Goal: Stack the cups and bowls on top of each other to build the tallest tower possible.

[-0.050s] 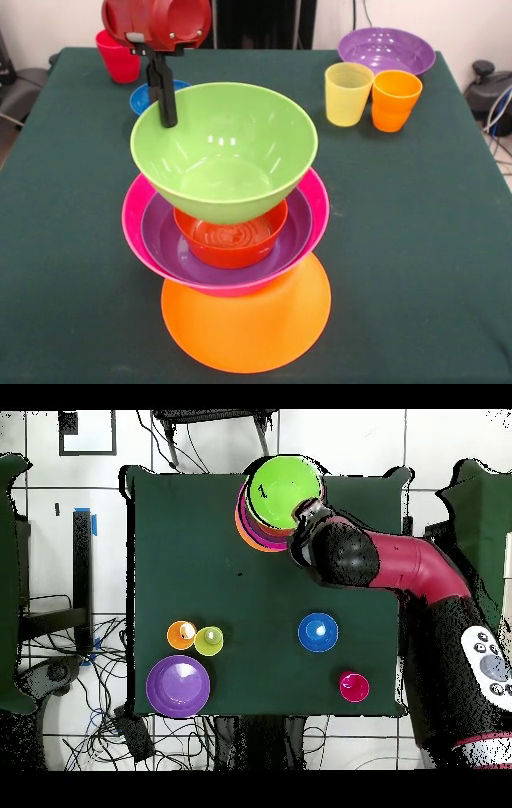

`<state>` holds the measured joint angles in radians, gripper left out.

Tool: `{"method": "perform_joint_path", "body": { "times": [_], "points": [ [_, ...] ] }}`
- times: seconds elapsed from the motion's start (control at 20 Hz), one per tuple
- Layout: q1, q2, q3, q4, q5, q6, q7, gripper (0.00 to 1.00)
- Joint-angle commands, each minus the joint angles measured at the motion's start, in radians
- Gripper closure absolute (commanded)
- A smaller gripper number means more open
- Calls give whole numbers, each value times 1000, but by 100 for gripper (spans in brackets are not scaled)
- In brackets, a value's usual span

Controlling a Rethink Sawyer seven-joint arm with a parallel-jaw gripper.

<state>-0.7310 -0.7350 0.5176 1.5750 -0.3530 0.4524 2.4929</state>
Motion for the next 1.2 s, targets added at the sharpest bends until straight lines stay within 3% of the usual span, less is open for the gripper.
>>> {"method": "perform_joint_path", "body": {
  "times": [0.05,1.2],
  "points": [
    [8,41,57,74,-81,-24,-165,100],
    [-16,93,96,52,-114,-39,-156,100]
  ]
}}
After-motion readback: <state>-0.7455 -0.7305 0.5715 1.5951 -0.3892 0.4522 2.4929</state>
